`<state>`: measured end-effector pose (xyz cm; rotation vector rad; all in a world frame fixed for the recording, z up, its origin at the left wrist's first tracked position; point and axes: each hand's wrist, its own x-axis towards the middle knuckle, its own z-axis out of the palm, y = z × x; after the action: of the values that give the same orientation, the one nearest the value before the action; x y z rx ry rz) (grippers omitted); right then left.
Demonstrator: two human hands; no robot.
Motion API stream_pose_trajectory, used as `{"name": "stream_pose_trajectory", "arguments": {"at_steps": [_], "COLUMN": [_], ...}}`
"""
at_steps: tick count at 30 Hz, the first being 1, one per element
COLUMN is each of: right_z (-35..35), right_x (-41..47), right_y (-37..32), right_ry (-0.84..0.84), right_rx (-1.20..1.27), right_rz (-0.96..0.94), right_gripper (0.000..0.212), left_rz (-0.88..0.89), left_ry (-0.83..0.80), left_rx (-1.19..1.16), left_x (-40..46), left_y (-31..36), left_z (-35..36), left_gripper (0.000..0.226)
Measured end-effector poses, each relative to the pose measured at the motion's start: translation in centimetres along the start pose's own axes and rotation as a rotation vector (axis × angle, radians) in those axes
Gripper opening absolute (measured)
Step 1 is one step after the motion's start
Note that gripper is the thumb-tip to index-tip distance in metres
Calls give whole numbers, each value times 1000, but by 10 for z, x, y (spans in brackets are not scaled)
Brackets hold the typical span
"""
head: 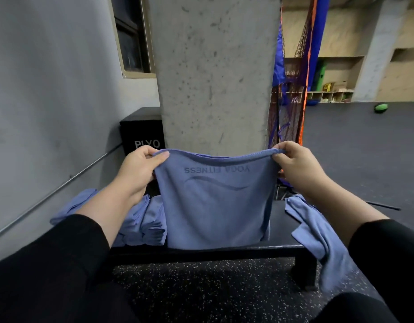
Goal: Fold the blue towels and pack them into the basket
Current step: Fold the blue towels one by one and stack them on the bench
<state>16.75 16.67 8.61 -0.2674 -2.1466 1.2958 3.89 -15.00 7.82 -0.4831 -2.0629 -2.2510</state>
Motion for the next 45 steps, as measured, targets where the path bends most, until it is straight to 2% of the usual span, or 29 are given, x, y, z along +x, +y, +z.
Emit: {"name": "stream_pose_trajectory", "arguments": {"at_steps": [5, 10, 21, 24, 25, 28, 30, 32, 34, 36, 39, 41, 45], "right_z": [-9, -13, 20, 45, 53, 80, 95, 106, 111, 106, 99, 97, 93], "right_x": [-12, -16, 26, 81, 102, 141, 132, 94, 53, 23, 5, -1, -10], "right_y": [-6, 4, 72, 98, 109, 149, 182, 214, 244, 261, 264, 260, 253], "right_ry": [29, -24, -37, 6, -7, -161, -269, -377, -471, -469, -386, -360, -425], "right_rx": [87, 127, 226, 100, 9, -393, -558, -654, -715, -718, -667, -721, -788], "right_rz": [63, 110, 285, 275, 257, 274, 315, 351, 368, 372, 337, 324, 459], "right_gripper": [21, 22, 19, 19, 21, 47, 44, 35, 31, 28, 34, 35, 29], "left_rz": [-44, -114, -210, -203, -182, -138, -64, -9, -90, -187, -144, -131, -130], "left_ry": [-47, -128, -144, -51, -1, 71, -66, -400, -800, -1058, -1086, -1090, -1100], "left_rx": [38, 67, 164, 170, 241, 700, 879, 1003, 1187, 1369, 1422, 1407, 1393], "left_x": [-16, -21, 38, 91, 112, 146, 132, 100, 66, 48, 43, 44, 44], "left_y": [5, -2, -74, -99, -110, -152, -182, -219, -252, -272, -277, -278, -281], "left_z": [0, 1, 20, 36, 40, 55, 71, 85, 92, 94, 88, 83, 81], "left_gripper": [19, 17, 33, 22, 16, 31, 32, 38, 59, 76, 78, 77, 78]}}
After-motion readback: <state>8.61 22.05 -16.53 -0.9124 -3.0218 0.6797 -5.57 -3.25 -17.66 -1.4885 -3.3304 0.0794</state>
